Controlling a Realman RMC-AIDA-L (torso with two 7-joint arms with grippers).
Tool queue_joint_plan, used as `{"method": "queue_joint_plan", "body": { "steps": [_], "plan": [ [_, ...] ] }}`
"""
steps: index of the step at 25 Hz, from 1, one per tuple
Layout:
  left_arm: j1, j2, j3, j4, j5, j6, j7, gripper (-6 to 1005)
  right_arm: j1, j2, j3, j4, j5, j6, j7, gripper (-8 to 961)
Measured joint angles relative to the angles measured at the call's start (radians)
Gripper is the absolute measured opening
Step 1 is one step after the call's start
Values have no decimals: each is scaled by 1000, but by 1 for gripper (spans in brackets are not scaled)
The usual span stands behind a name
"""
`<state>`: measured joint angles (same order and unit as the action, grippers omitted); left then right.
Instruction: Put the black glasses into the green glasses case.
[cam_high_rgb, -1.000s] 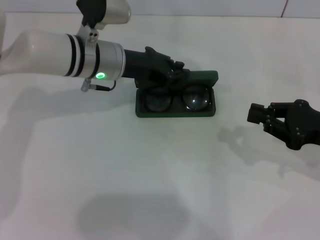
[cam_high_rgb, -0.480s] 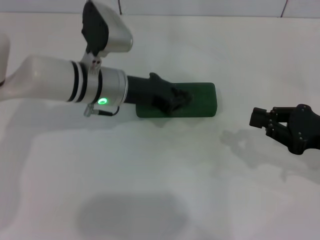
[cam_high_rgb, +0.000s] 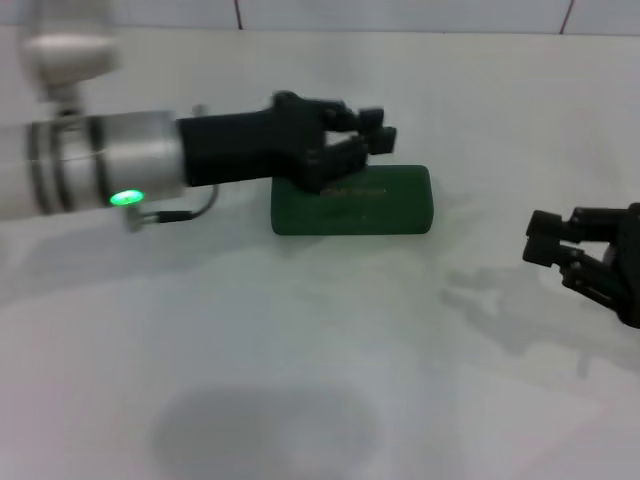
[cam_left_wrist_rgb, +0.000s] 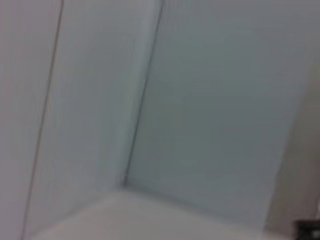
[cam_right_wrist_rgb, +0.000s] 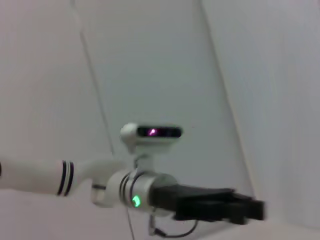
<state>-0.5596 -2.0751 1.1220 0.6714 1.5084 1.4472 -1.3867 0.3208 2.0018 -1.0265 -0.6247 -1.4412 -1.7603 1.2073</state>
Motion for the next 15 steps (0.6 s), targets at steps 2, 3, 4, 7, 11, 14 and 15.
{"method": "queue_joint_plan", "body": {
  "steps": [2,3,4,7,11,14,15],
  "plan": [
    [73,10,-26,32,-60,136,63,181,-3,2,2,-15,15,-28,-12,165],
    [105,16,-37,36,-78,206,105,221,-2,2,3,-22,23,-43,-10,166],
    [132,21,-43,36,-88,263,142,260,2,1,3,-23,28,-57,-4,192],
    [213,33,-48,25,-98,430,306,379,36,1,4,-26,33,-109,13,271],
    [266,34,-47,12,-87,478,358,531,83,8,-3,-34,29,-135,18,375],
    [274,34,-41,12,-71,485,351,605,130,9,-24,-27,12,-139,37,517],
    [271,35,-41,11,-64,486,340,605,144,9,-37,-26,-1,-144,43,564]
  ]
}}
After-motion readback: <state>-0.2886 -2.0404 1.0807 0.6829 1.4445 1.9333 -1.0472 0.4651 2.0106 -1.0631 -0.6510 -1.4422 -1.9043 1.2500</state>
